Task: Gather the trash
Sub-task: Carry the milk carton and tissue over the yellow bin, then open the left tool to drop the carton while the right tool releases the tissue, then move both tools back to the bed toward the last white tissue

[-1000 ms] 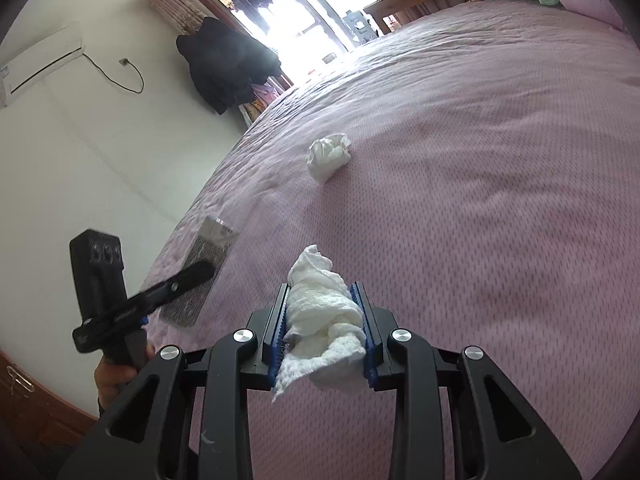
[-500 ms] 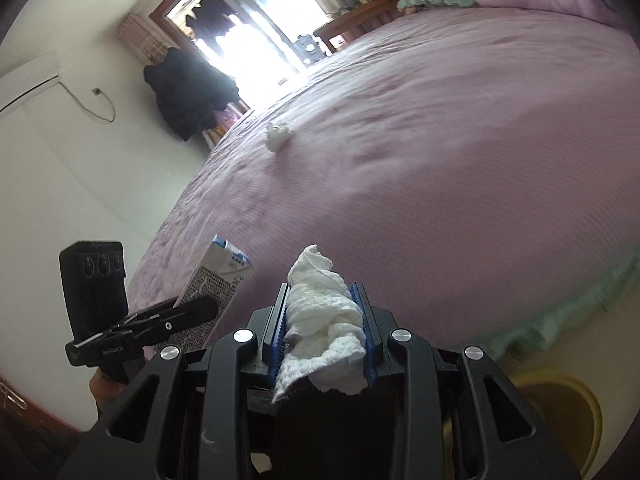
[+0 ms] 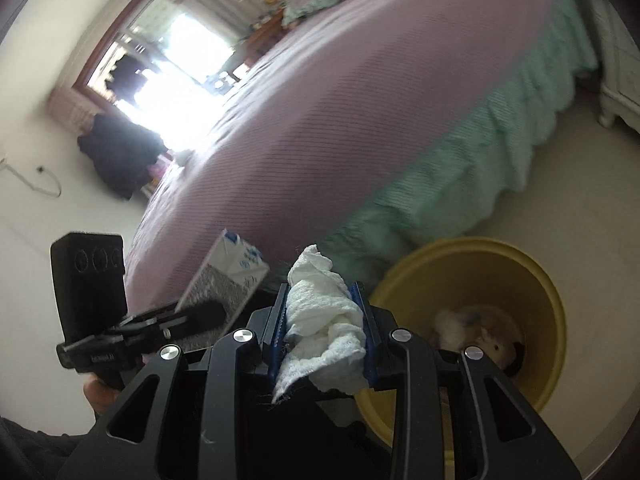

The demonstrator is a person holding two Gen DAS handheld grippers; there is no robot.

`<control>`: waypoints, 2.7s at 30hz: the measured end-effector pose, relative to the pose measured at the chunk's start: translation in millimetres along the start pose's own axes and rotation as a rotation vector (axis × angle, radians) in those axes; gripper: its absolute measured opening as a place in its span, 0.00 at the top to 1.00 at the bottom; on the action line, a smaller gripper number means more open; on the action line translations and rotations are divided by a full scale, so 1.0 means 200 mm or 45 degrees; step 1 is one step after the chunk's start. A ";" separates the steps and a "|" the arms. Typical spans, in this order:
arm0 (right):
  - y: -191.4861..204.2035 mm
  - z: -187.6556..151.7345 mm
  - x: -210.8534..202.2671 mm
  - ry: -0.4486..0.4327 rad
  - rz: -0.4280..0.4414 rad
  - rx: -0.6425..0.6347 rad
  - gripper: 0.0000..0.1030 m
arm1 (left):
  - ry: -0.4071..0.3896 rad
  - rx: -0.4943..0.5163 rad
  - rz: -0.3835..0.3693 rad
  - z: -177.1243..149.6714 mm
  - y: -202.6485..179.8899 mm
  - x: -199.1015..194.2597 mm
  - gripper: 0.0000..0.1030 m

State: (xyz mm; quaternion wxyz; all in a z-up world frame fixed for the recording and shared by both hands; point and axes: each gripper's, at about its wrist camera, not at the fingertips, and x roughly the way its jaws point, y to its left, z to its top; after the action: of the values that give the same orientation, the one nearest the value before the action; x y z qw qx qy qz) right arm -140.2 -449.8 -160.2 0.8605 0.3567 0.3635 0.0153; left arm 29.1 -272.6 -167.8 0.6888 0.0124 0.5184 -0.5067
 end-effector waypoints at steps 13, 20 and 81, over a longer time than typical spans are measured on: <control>-0.50 -0.25 0.03 0.051 -0.135 0.292 0.71 | 0.321 -0.014 0.065 -0.11 -0.06 0.57 0.39; -0.55 -0.27 0.04 0.068 -0.140 0.317 0.71 | 0.379 -0.010 0.122 -0.05 -0.03 0.66 0.12; 0.76 0.38 0.22 -0.114 0.021 -0.486 0.28 | -0.474 -0.020 0.572 0.17 0.15 -0.80 0.04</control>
State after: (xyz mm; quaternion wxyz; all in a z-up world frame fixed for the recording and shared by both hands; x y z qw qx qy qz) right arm -24.4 -369.4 -56.0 0.9277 0.1902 0.3123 0.0753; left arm 82.0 -166.0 -50.9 0.8671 0.0283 0.3712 -0.3311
